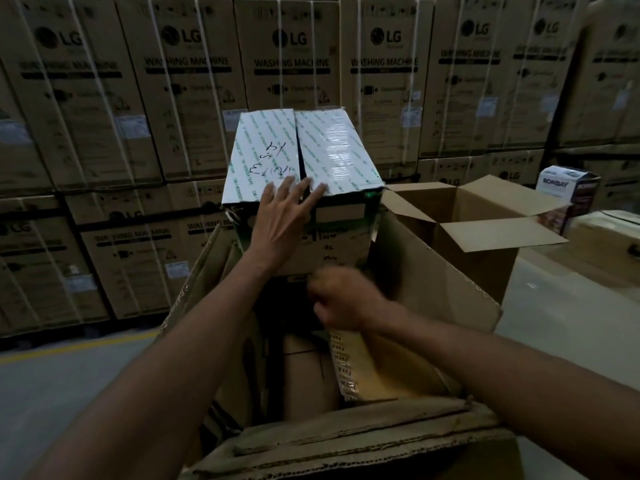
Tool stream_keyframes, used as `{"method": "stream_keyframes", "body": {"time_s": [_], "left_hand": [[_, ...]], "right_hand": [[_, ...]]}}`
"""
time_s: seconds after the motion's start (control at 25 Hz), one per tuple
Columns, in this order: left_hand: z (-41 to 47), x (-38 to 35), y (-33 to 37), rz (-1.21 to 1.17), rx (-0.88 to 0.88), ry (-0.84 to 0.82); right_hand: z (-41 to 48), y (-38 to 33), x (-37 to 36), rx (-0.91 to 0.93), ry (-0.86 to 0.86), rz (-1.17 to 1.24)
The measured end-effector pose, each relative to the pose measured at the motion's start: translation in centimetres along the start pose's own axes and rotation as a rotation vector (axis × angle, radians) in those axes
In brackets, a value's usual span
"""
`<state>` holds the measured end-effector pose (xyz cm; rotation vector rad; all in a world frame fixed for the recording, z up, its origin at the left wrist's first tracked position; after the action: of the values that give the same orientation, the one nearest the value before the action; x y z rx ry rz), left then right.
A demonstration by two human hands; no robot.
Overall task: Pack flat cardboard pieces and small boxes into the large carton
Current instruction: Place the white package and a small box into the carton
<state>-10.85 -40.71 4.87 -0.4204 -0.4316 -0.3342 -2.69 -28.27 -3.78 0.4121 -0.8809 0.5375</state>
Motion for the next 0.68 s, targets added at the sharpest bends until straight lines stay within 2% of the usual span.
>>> {"method": "stream_keyframes", "body": {"time_s": [0.08,0.12,0.16,0.2,0.36,0.48,0.68], "left_hand": [[1.2,-0.1,-0.5,-0.003,0.05,-0.02],[1.9,0.0,-1.1,-0.003,0.065,-0.04],[2.8,0.1,-2.0,-0.006,0.077,-0.057],[3.7,0.2,-3.1,-0.015,0.089,-0.067],[6.3,0.9,-6.6,-0.056,0.141,-0.085],[7.2,1.2,-8.4,-0.088,0.209,-0.074],[8.5,1.4,-11.4,-0.147,0.301,-0.101]], "right_hand": [[-1.8,-2.0,-3.8,0.078,-0.525,-0.135],[-2.7,-2.6,-4.8,0.081,-0.737,-0.232],[-3.3,-2.8,-5.3,0.06,-0.871,-0.302],[-3.6,-2.8,-5.2,0.044,-0.917,-0.346],[-2.5,-1.8,-1.9,0.018,-0.795,-0.391],[-2.2,0.2,1.0,-0.158,-0.773,-0.311],[-2.7,2.9,5.0,-0.371,-0.787,-0.346]]}}
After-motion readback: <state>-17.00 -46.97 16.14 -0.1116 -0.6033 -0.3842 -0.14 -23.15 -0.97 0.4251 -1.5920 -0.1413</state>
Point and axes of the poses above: each hand's wrist, its own z-axis towards the middle knuckle, its own x-axis out of the back of the hand, y = z × x, the point moved 3 cm from there along z, towards the middle knuckle, and after that the axes turned 9 degrees about y, right-handed, at the moved point
